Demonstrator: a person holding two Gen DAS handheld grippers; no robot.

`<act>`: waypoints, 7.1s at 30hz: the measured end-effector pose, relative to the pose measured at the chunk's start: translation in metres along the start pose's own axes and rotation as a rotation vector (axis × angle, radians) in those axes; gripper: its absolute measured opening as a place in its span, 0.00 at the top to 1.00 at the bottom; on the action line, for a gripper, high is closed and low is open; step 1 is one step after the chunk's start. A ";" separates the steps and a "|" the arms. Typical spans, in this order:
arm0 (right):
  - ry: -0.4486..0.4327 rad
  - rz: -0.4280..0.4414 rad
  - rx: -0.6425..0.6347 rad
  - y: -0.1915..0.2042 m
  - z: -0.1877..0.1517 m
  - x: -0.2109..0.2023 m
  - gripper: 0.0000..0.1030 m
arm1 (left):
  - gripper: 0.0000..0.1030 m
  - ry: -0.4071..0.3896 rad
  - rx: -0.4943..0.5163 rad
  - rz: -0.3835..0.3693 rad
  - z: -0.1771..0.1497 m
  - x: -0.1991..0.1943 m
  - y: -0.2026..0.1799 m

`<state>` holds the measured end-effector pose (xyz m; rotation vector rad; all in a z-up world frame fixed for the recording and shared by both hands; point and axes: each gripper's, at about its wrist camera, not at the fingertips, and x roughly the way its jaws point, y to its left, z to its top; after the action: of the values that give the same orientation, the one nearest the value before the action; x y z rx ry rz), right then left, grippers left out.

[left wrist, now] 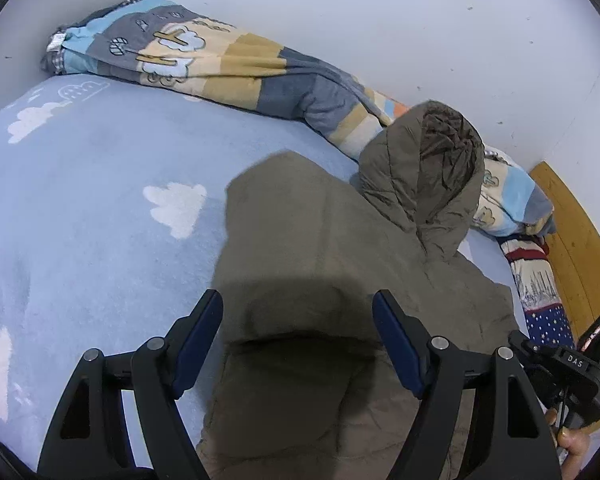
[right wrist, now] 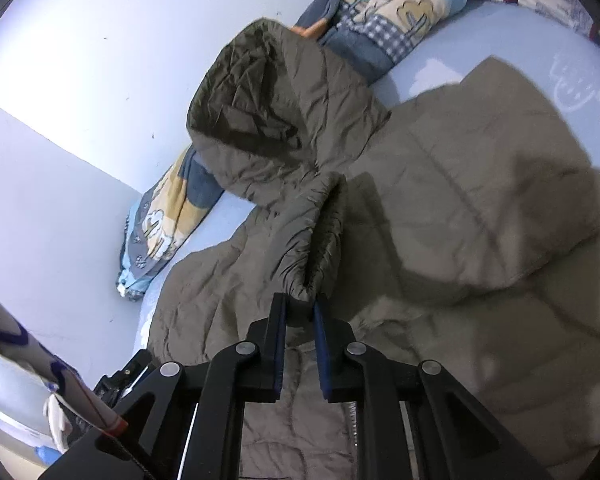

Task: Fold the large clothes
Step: 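Fold the held sleeve over the jacket body with the left gripper, then release the sleeve and open the left gripper above the jacket, then smooth the folded jacket body with the right gripper while the left gripper hovers, then move the right gripper to the jacket hood and grasp its tip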

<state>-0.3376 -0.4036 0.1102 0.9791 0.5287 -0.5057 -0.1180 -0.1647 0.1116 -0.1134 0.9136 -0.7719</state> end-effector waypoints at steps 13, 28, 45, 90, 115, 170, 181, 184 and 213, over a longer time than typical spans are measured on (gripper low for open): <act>-0.122 -0.232 -0.086 -0.050 0.060 -0.053 0.88 | 0.44 0.139 0.168 0.048 -0.026 0.036 -0.033; 0.002 -0.310 -0.013 -0.099 0.048 -0.022 0.74 | 0.39 0.200 0.239 0.133 -0.038 0.050 -0.042; 0.006 -0.310 -0.240 -0.020 0.030 0.006 0.71 | 0.32 0.114 0.364 0.135 -0.046 0.038 -0.082; 0.223 -0.254 -0.297 -0.044 -0.077 -0.056 0.55 | 0.29 0.153 0.507 0.257 -0.144 -0.040 -0.132; 0.098 -0.221 -0.477 0.062 -0.047 0.024 0.55 | 0.27 -0.097 0.371 0.258 -0.064 -0.045 -0.108; 0.185 -0.417 -0.403 0.012 -0.006 0.082 0.50 | 0.26 -0.156 0.367 0.252 -0.058 -0.060 -0.111; 0.166 -0.434 -0.463 0.029 0.010 0.071 0.49 | 0.26 -0.158 0.368 0.249 -0.057 -0.059 -0.111; 0.135 -0.434 -0.474 0.038 0.025 0.060 0.49 | 0.26 -0.161 0.369 0.245 -0.057 -0.060 -0.111; -0.132 -0.533 -0.668 0.158 0.122 0.007 0.49 | 0.26 -0.140 0.402 0.242 -0.061 -0.050 -0.116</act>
<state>-0.2118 -0.4378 0.2619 0.1537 0.7773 -0.7927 -0.2460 -0.2036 0.1535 0.2890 0.6114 -0.6979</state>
